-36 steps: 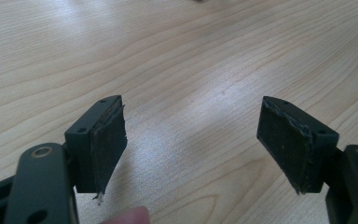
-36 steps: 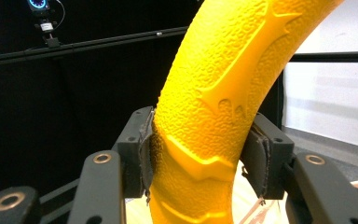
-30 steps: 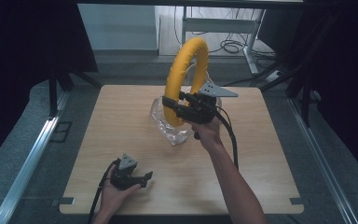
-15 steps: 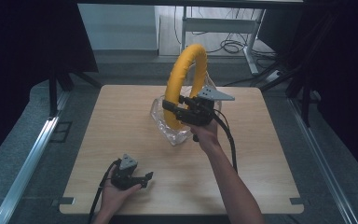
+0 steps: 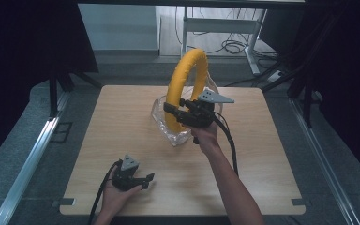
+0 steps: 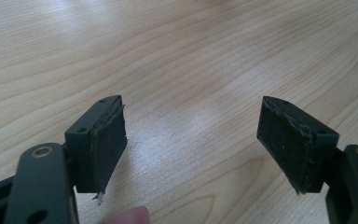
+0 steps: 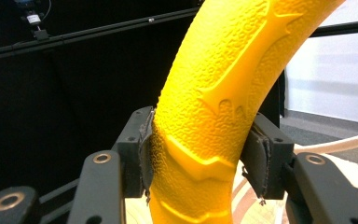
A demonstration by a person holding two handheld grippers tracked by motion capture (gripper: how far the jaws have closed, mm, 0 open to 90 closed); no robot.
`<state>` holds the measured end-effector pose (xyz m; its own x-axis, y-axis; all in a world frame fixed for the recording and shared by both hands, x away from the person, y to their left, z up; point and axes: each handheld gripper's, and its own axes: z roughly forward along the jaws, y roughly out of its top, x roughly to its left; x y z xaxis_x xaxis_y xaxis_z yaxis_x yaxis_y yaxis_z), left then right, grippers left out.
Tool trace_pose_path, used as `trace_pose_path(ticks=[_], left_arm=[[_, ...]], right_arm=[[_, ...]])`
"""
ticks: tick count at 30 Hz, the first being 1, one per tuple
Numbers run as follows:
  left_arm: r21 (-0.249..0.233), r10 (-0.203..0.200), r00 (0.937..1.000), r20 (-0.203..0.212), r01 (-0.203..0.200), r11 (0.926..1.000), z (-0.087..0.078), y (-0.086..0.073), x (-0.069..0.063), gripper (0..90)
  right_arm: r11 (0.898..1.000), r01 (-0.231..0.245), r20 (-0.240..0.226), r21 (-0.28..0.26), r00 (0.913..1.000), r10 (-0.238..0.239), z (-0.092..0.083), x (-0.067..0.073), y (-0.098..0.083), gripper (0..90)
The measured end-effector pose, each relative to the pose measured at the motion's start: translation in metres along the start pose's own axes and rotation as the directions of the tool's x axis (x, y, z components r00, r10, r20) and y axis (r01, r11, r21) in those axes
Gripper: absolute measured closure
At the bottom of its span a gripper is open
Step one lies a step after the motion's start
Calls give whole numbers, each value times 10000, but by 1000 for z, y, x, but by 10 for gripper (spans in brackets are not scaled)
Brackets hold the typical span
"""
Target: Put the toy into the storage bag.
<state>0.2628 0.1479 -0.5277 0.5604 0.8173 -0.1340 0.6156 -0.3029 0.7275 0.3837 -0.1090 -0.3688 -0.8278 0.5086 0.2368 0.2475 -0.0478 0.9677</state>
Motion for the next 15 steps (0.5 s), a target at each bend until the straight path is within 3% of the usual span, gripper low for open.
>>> trace_pose_path(ticks=[15], left_arm=[[24, 23, 10000, -12, -23, 10000, 1, 0, 0, 238]], right_arm=[[9997, -178, 39, 155, 9998, 177, 4, -5, -9, 483]])
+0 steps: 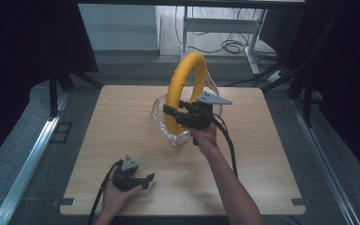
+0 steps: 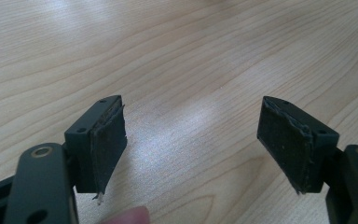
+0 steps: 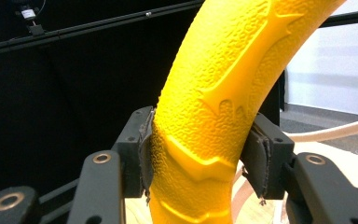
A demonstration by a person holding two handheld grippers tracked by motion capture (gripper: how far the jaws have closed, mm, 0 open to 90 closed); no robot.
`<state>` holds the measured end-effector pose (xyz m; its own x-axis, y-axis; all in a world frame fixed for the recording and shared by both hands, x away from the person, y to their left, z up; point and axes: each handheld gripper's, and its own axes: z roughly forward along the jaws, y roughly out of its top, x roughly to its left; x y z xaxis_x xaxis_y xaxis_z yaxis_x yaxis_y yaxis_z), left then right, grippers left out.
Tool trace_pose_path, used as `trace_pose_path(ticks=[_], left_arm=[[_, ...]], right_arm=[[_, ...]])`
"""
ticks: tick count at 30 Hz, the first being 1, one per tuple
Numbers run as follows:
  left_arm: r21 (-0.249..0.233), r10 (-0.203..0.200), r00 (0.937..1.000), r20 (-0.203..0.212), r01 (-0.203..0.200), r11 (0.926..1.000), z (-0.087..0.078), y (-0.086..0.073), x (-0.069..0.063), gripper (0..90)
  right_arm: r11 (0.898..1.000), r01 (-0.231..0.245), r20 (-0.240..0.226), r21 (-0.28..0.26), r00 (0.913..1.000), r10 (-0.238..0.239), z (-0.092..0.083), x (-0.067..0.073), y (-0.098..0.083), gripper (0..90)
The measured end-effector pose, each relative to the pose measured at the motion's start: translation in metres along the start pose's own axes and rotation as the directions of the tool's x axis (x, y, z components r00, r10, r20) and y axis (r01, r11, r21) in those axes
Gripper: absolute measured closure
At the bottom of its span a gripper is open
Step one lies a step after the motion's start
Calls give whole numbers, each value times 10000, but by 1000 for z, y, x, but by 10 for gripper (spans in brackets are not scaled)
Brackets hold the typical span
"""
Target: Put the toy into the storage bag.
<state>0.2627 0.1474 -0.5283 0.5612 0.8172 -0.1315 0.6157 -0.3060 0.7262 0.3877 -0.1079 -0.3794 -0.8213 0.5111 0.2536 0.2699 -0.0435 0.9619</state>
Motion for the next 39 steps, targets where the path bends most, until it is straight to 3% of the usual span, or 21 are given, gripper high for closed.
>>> trace_pose_path(ticks=[21, 39], left_arm=[[46, 46, 10000, 16, -46, 10000, 1, 0, 0, 237], [80, 5, 10000, 26, -6, 10000, 2, 0, -1, 235]], right_arm=[[9988, -429, 185, 230, 9989, 424, 6, -12, -11, 481], [9978, -534, 324, 386, 9981, 522, 8, -20, -18, 473]])
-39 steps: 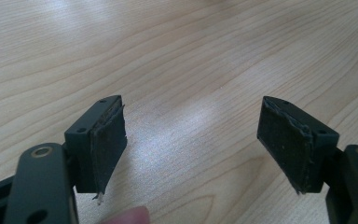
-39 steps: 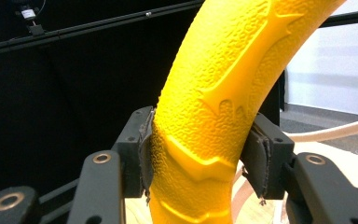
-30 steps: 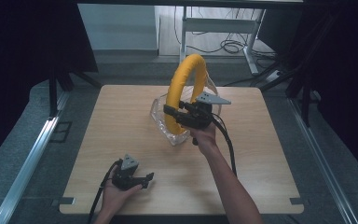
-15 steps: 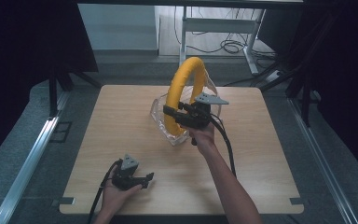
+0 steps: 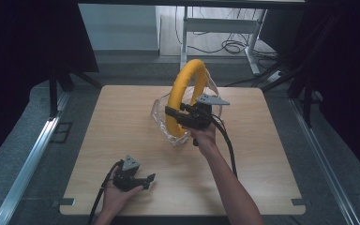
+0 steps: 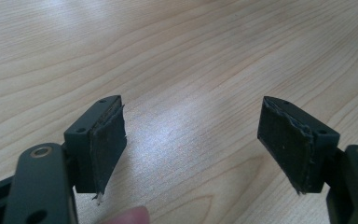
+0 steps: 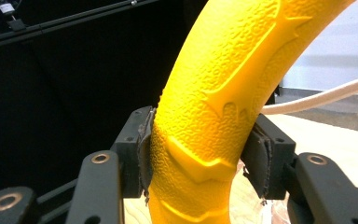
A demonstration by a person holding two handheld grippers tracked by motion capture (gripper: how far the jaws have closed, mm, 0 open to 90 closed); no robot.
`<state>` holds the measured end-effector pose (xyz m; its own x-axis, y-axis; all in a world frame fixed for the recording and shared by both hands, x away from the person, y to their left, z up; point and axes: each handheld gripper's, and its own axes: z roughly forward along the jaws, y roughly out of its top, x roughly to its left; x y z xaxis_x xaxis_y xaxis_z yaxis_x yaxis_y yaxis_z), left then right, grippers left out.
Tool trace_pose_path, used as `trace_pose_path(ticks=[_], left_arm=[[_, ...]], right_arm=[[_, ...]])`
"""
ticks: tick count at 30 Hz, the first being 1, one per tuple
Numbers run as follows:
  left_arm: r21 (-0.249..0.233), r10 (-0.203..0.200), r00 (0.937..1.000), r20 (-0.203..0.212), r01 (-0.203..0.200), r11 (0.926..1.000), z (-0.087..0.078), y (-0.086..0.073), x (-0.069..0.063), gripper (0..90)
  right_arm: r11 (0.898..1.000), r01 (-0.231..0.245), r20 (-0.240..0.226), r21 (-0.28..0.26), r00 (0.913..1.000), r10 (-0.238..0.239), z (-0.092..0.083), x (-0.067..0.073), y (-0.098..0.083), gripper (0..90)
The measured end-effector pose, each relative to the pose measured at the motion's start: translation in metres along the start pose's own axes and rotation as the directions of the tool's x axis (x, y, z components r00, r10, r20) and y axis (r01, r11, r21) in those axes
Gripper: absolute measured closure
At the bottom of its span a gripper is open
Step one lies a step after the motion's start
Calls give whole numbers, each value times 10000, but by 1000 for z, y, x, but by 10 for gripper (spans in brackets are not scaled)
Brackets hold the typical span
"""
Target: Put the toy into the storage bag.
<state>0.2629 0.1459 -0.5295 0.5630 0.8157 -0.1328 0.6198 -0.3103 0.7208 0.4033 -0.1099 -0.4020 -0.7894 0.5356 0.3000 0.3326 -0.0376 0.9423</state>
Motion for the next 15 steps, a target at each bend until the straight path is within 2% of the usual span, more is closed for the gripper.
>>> trace_pose_path(ticks=[15], left_arm=[[20, -8, 10000, 20, 8, 10000, 0, 0, 0, 234]], right_arm=[[9998, -87, 222, 166, 9997, 83, 1, -7, -3, 452]])
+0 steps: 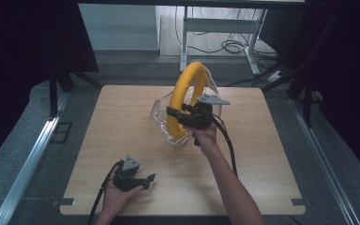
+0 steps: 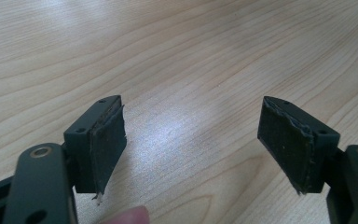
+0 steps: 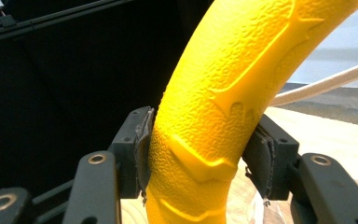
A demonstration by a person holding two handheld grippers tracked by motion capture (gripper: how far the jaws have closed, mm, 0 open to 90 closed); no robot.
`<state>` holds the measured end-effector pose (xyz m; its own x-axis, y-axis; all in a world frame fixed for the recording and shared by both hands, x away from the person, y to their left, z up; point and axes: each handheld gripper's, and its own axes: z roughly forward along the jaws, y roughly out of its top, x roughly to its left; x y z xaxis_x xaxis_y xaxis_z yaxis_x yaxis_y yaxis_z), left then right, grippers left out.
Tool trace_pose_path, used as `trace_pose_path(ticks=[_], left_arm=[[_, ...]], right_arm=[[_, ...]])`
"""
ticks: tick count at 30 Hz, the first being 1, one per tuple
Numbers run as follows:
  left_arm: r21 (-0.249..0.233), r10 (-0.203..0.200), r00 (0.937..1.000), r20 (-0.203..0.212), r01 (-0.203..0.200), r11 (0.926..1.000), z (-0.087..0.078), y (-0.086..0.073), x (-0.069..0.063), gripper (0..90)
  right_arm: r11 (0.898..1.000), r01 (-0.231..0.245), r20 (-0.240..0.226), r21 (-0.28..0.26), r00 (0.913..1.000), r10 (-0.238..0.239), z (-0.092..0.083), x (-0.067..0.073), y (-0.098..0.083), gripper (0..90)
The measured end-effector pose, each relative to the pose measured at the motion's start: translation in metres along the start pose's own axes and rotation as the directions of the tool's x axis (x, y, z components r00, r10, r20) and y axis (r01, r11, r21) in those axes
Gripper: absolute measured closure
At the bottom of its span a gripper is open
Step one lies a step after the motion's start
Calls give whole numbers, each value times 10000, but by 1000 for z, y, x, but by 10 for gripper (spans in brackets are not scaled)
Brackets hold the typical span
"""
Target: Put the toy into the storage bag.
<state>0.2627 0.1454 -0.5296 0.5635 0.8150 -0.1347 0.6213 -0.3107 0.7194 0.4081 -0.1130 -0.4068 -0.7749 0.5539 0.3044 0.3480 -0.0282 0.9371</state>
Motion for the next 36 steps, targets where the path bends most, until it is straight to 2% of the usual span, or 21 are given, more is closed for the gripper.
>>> trace_pose_path(ticks=[8, 13, 15, 21, 36], left_arm=[[24, 6, 10000, 17, -6, 10000, 0, 0, 0, 234], [54, 28, 10000, 20, -28, 10000, 1, 0, -1, 233], [58, 35, 10000, 22, -35, 10000, 1, 0, -1, 233], [58, 22, 10000, 6, -22, 10000, 0, -1, -1, 232], [91, 21, 10000, 23, -21, 10000, 1, -1, -1, 232]], right_arm=[[9990, 434, 492, 69, 9978, -437, -2, 0, -1, 425], [9988, 473, 566, 82, 9973, -477, -3, 0, -2, 414], [9980, 620, 624, 137, 9961, -627, -3, 1, -3, 407], [9978, 664, 612, 74, 9959, -667, -2, 2, -4, 379], [9975, 649, 517, -278, 9966, -634, -10, 3, -3, 384]])
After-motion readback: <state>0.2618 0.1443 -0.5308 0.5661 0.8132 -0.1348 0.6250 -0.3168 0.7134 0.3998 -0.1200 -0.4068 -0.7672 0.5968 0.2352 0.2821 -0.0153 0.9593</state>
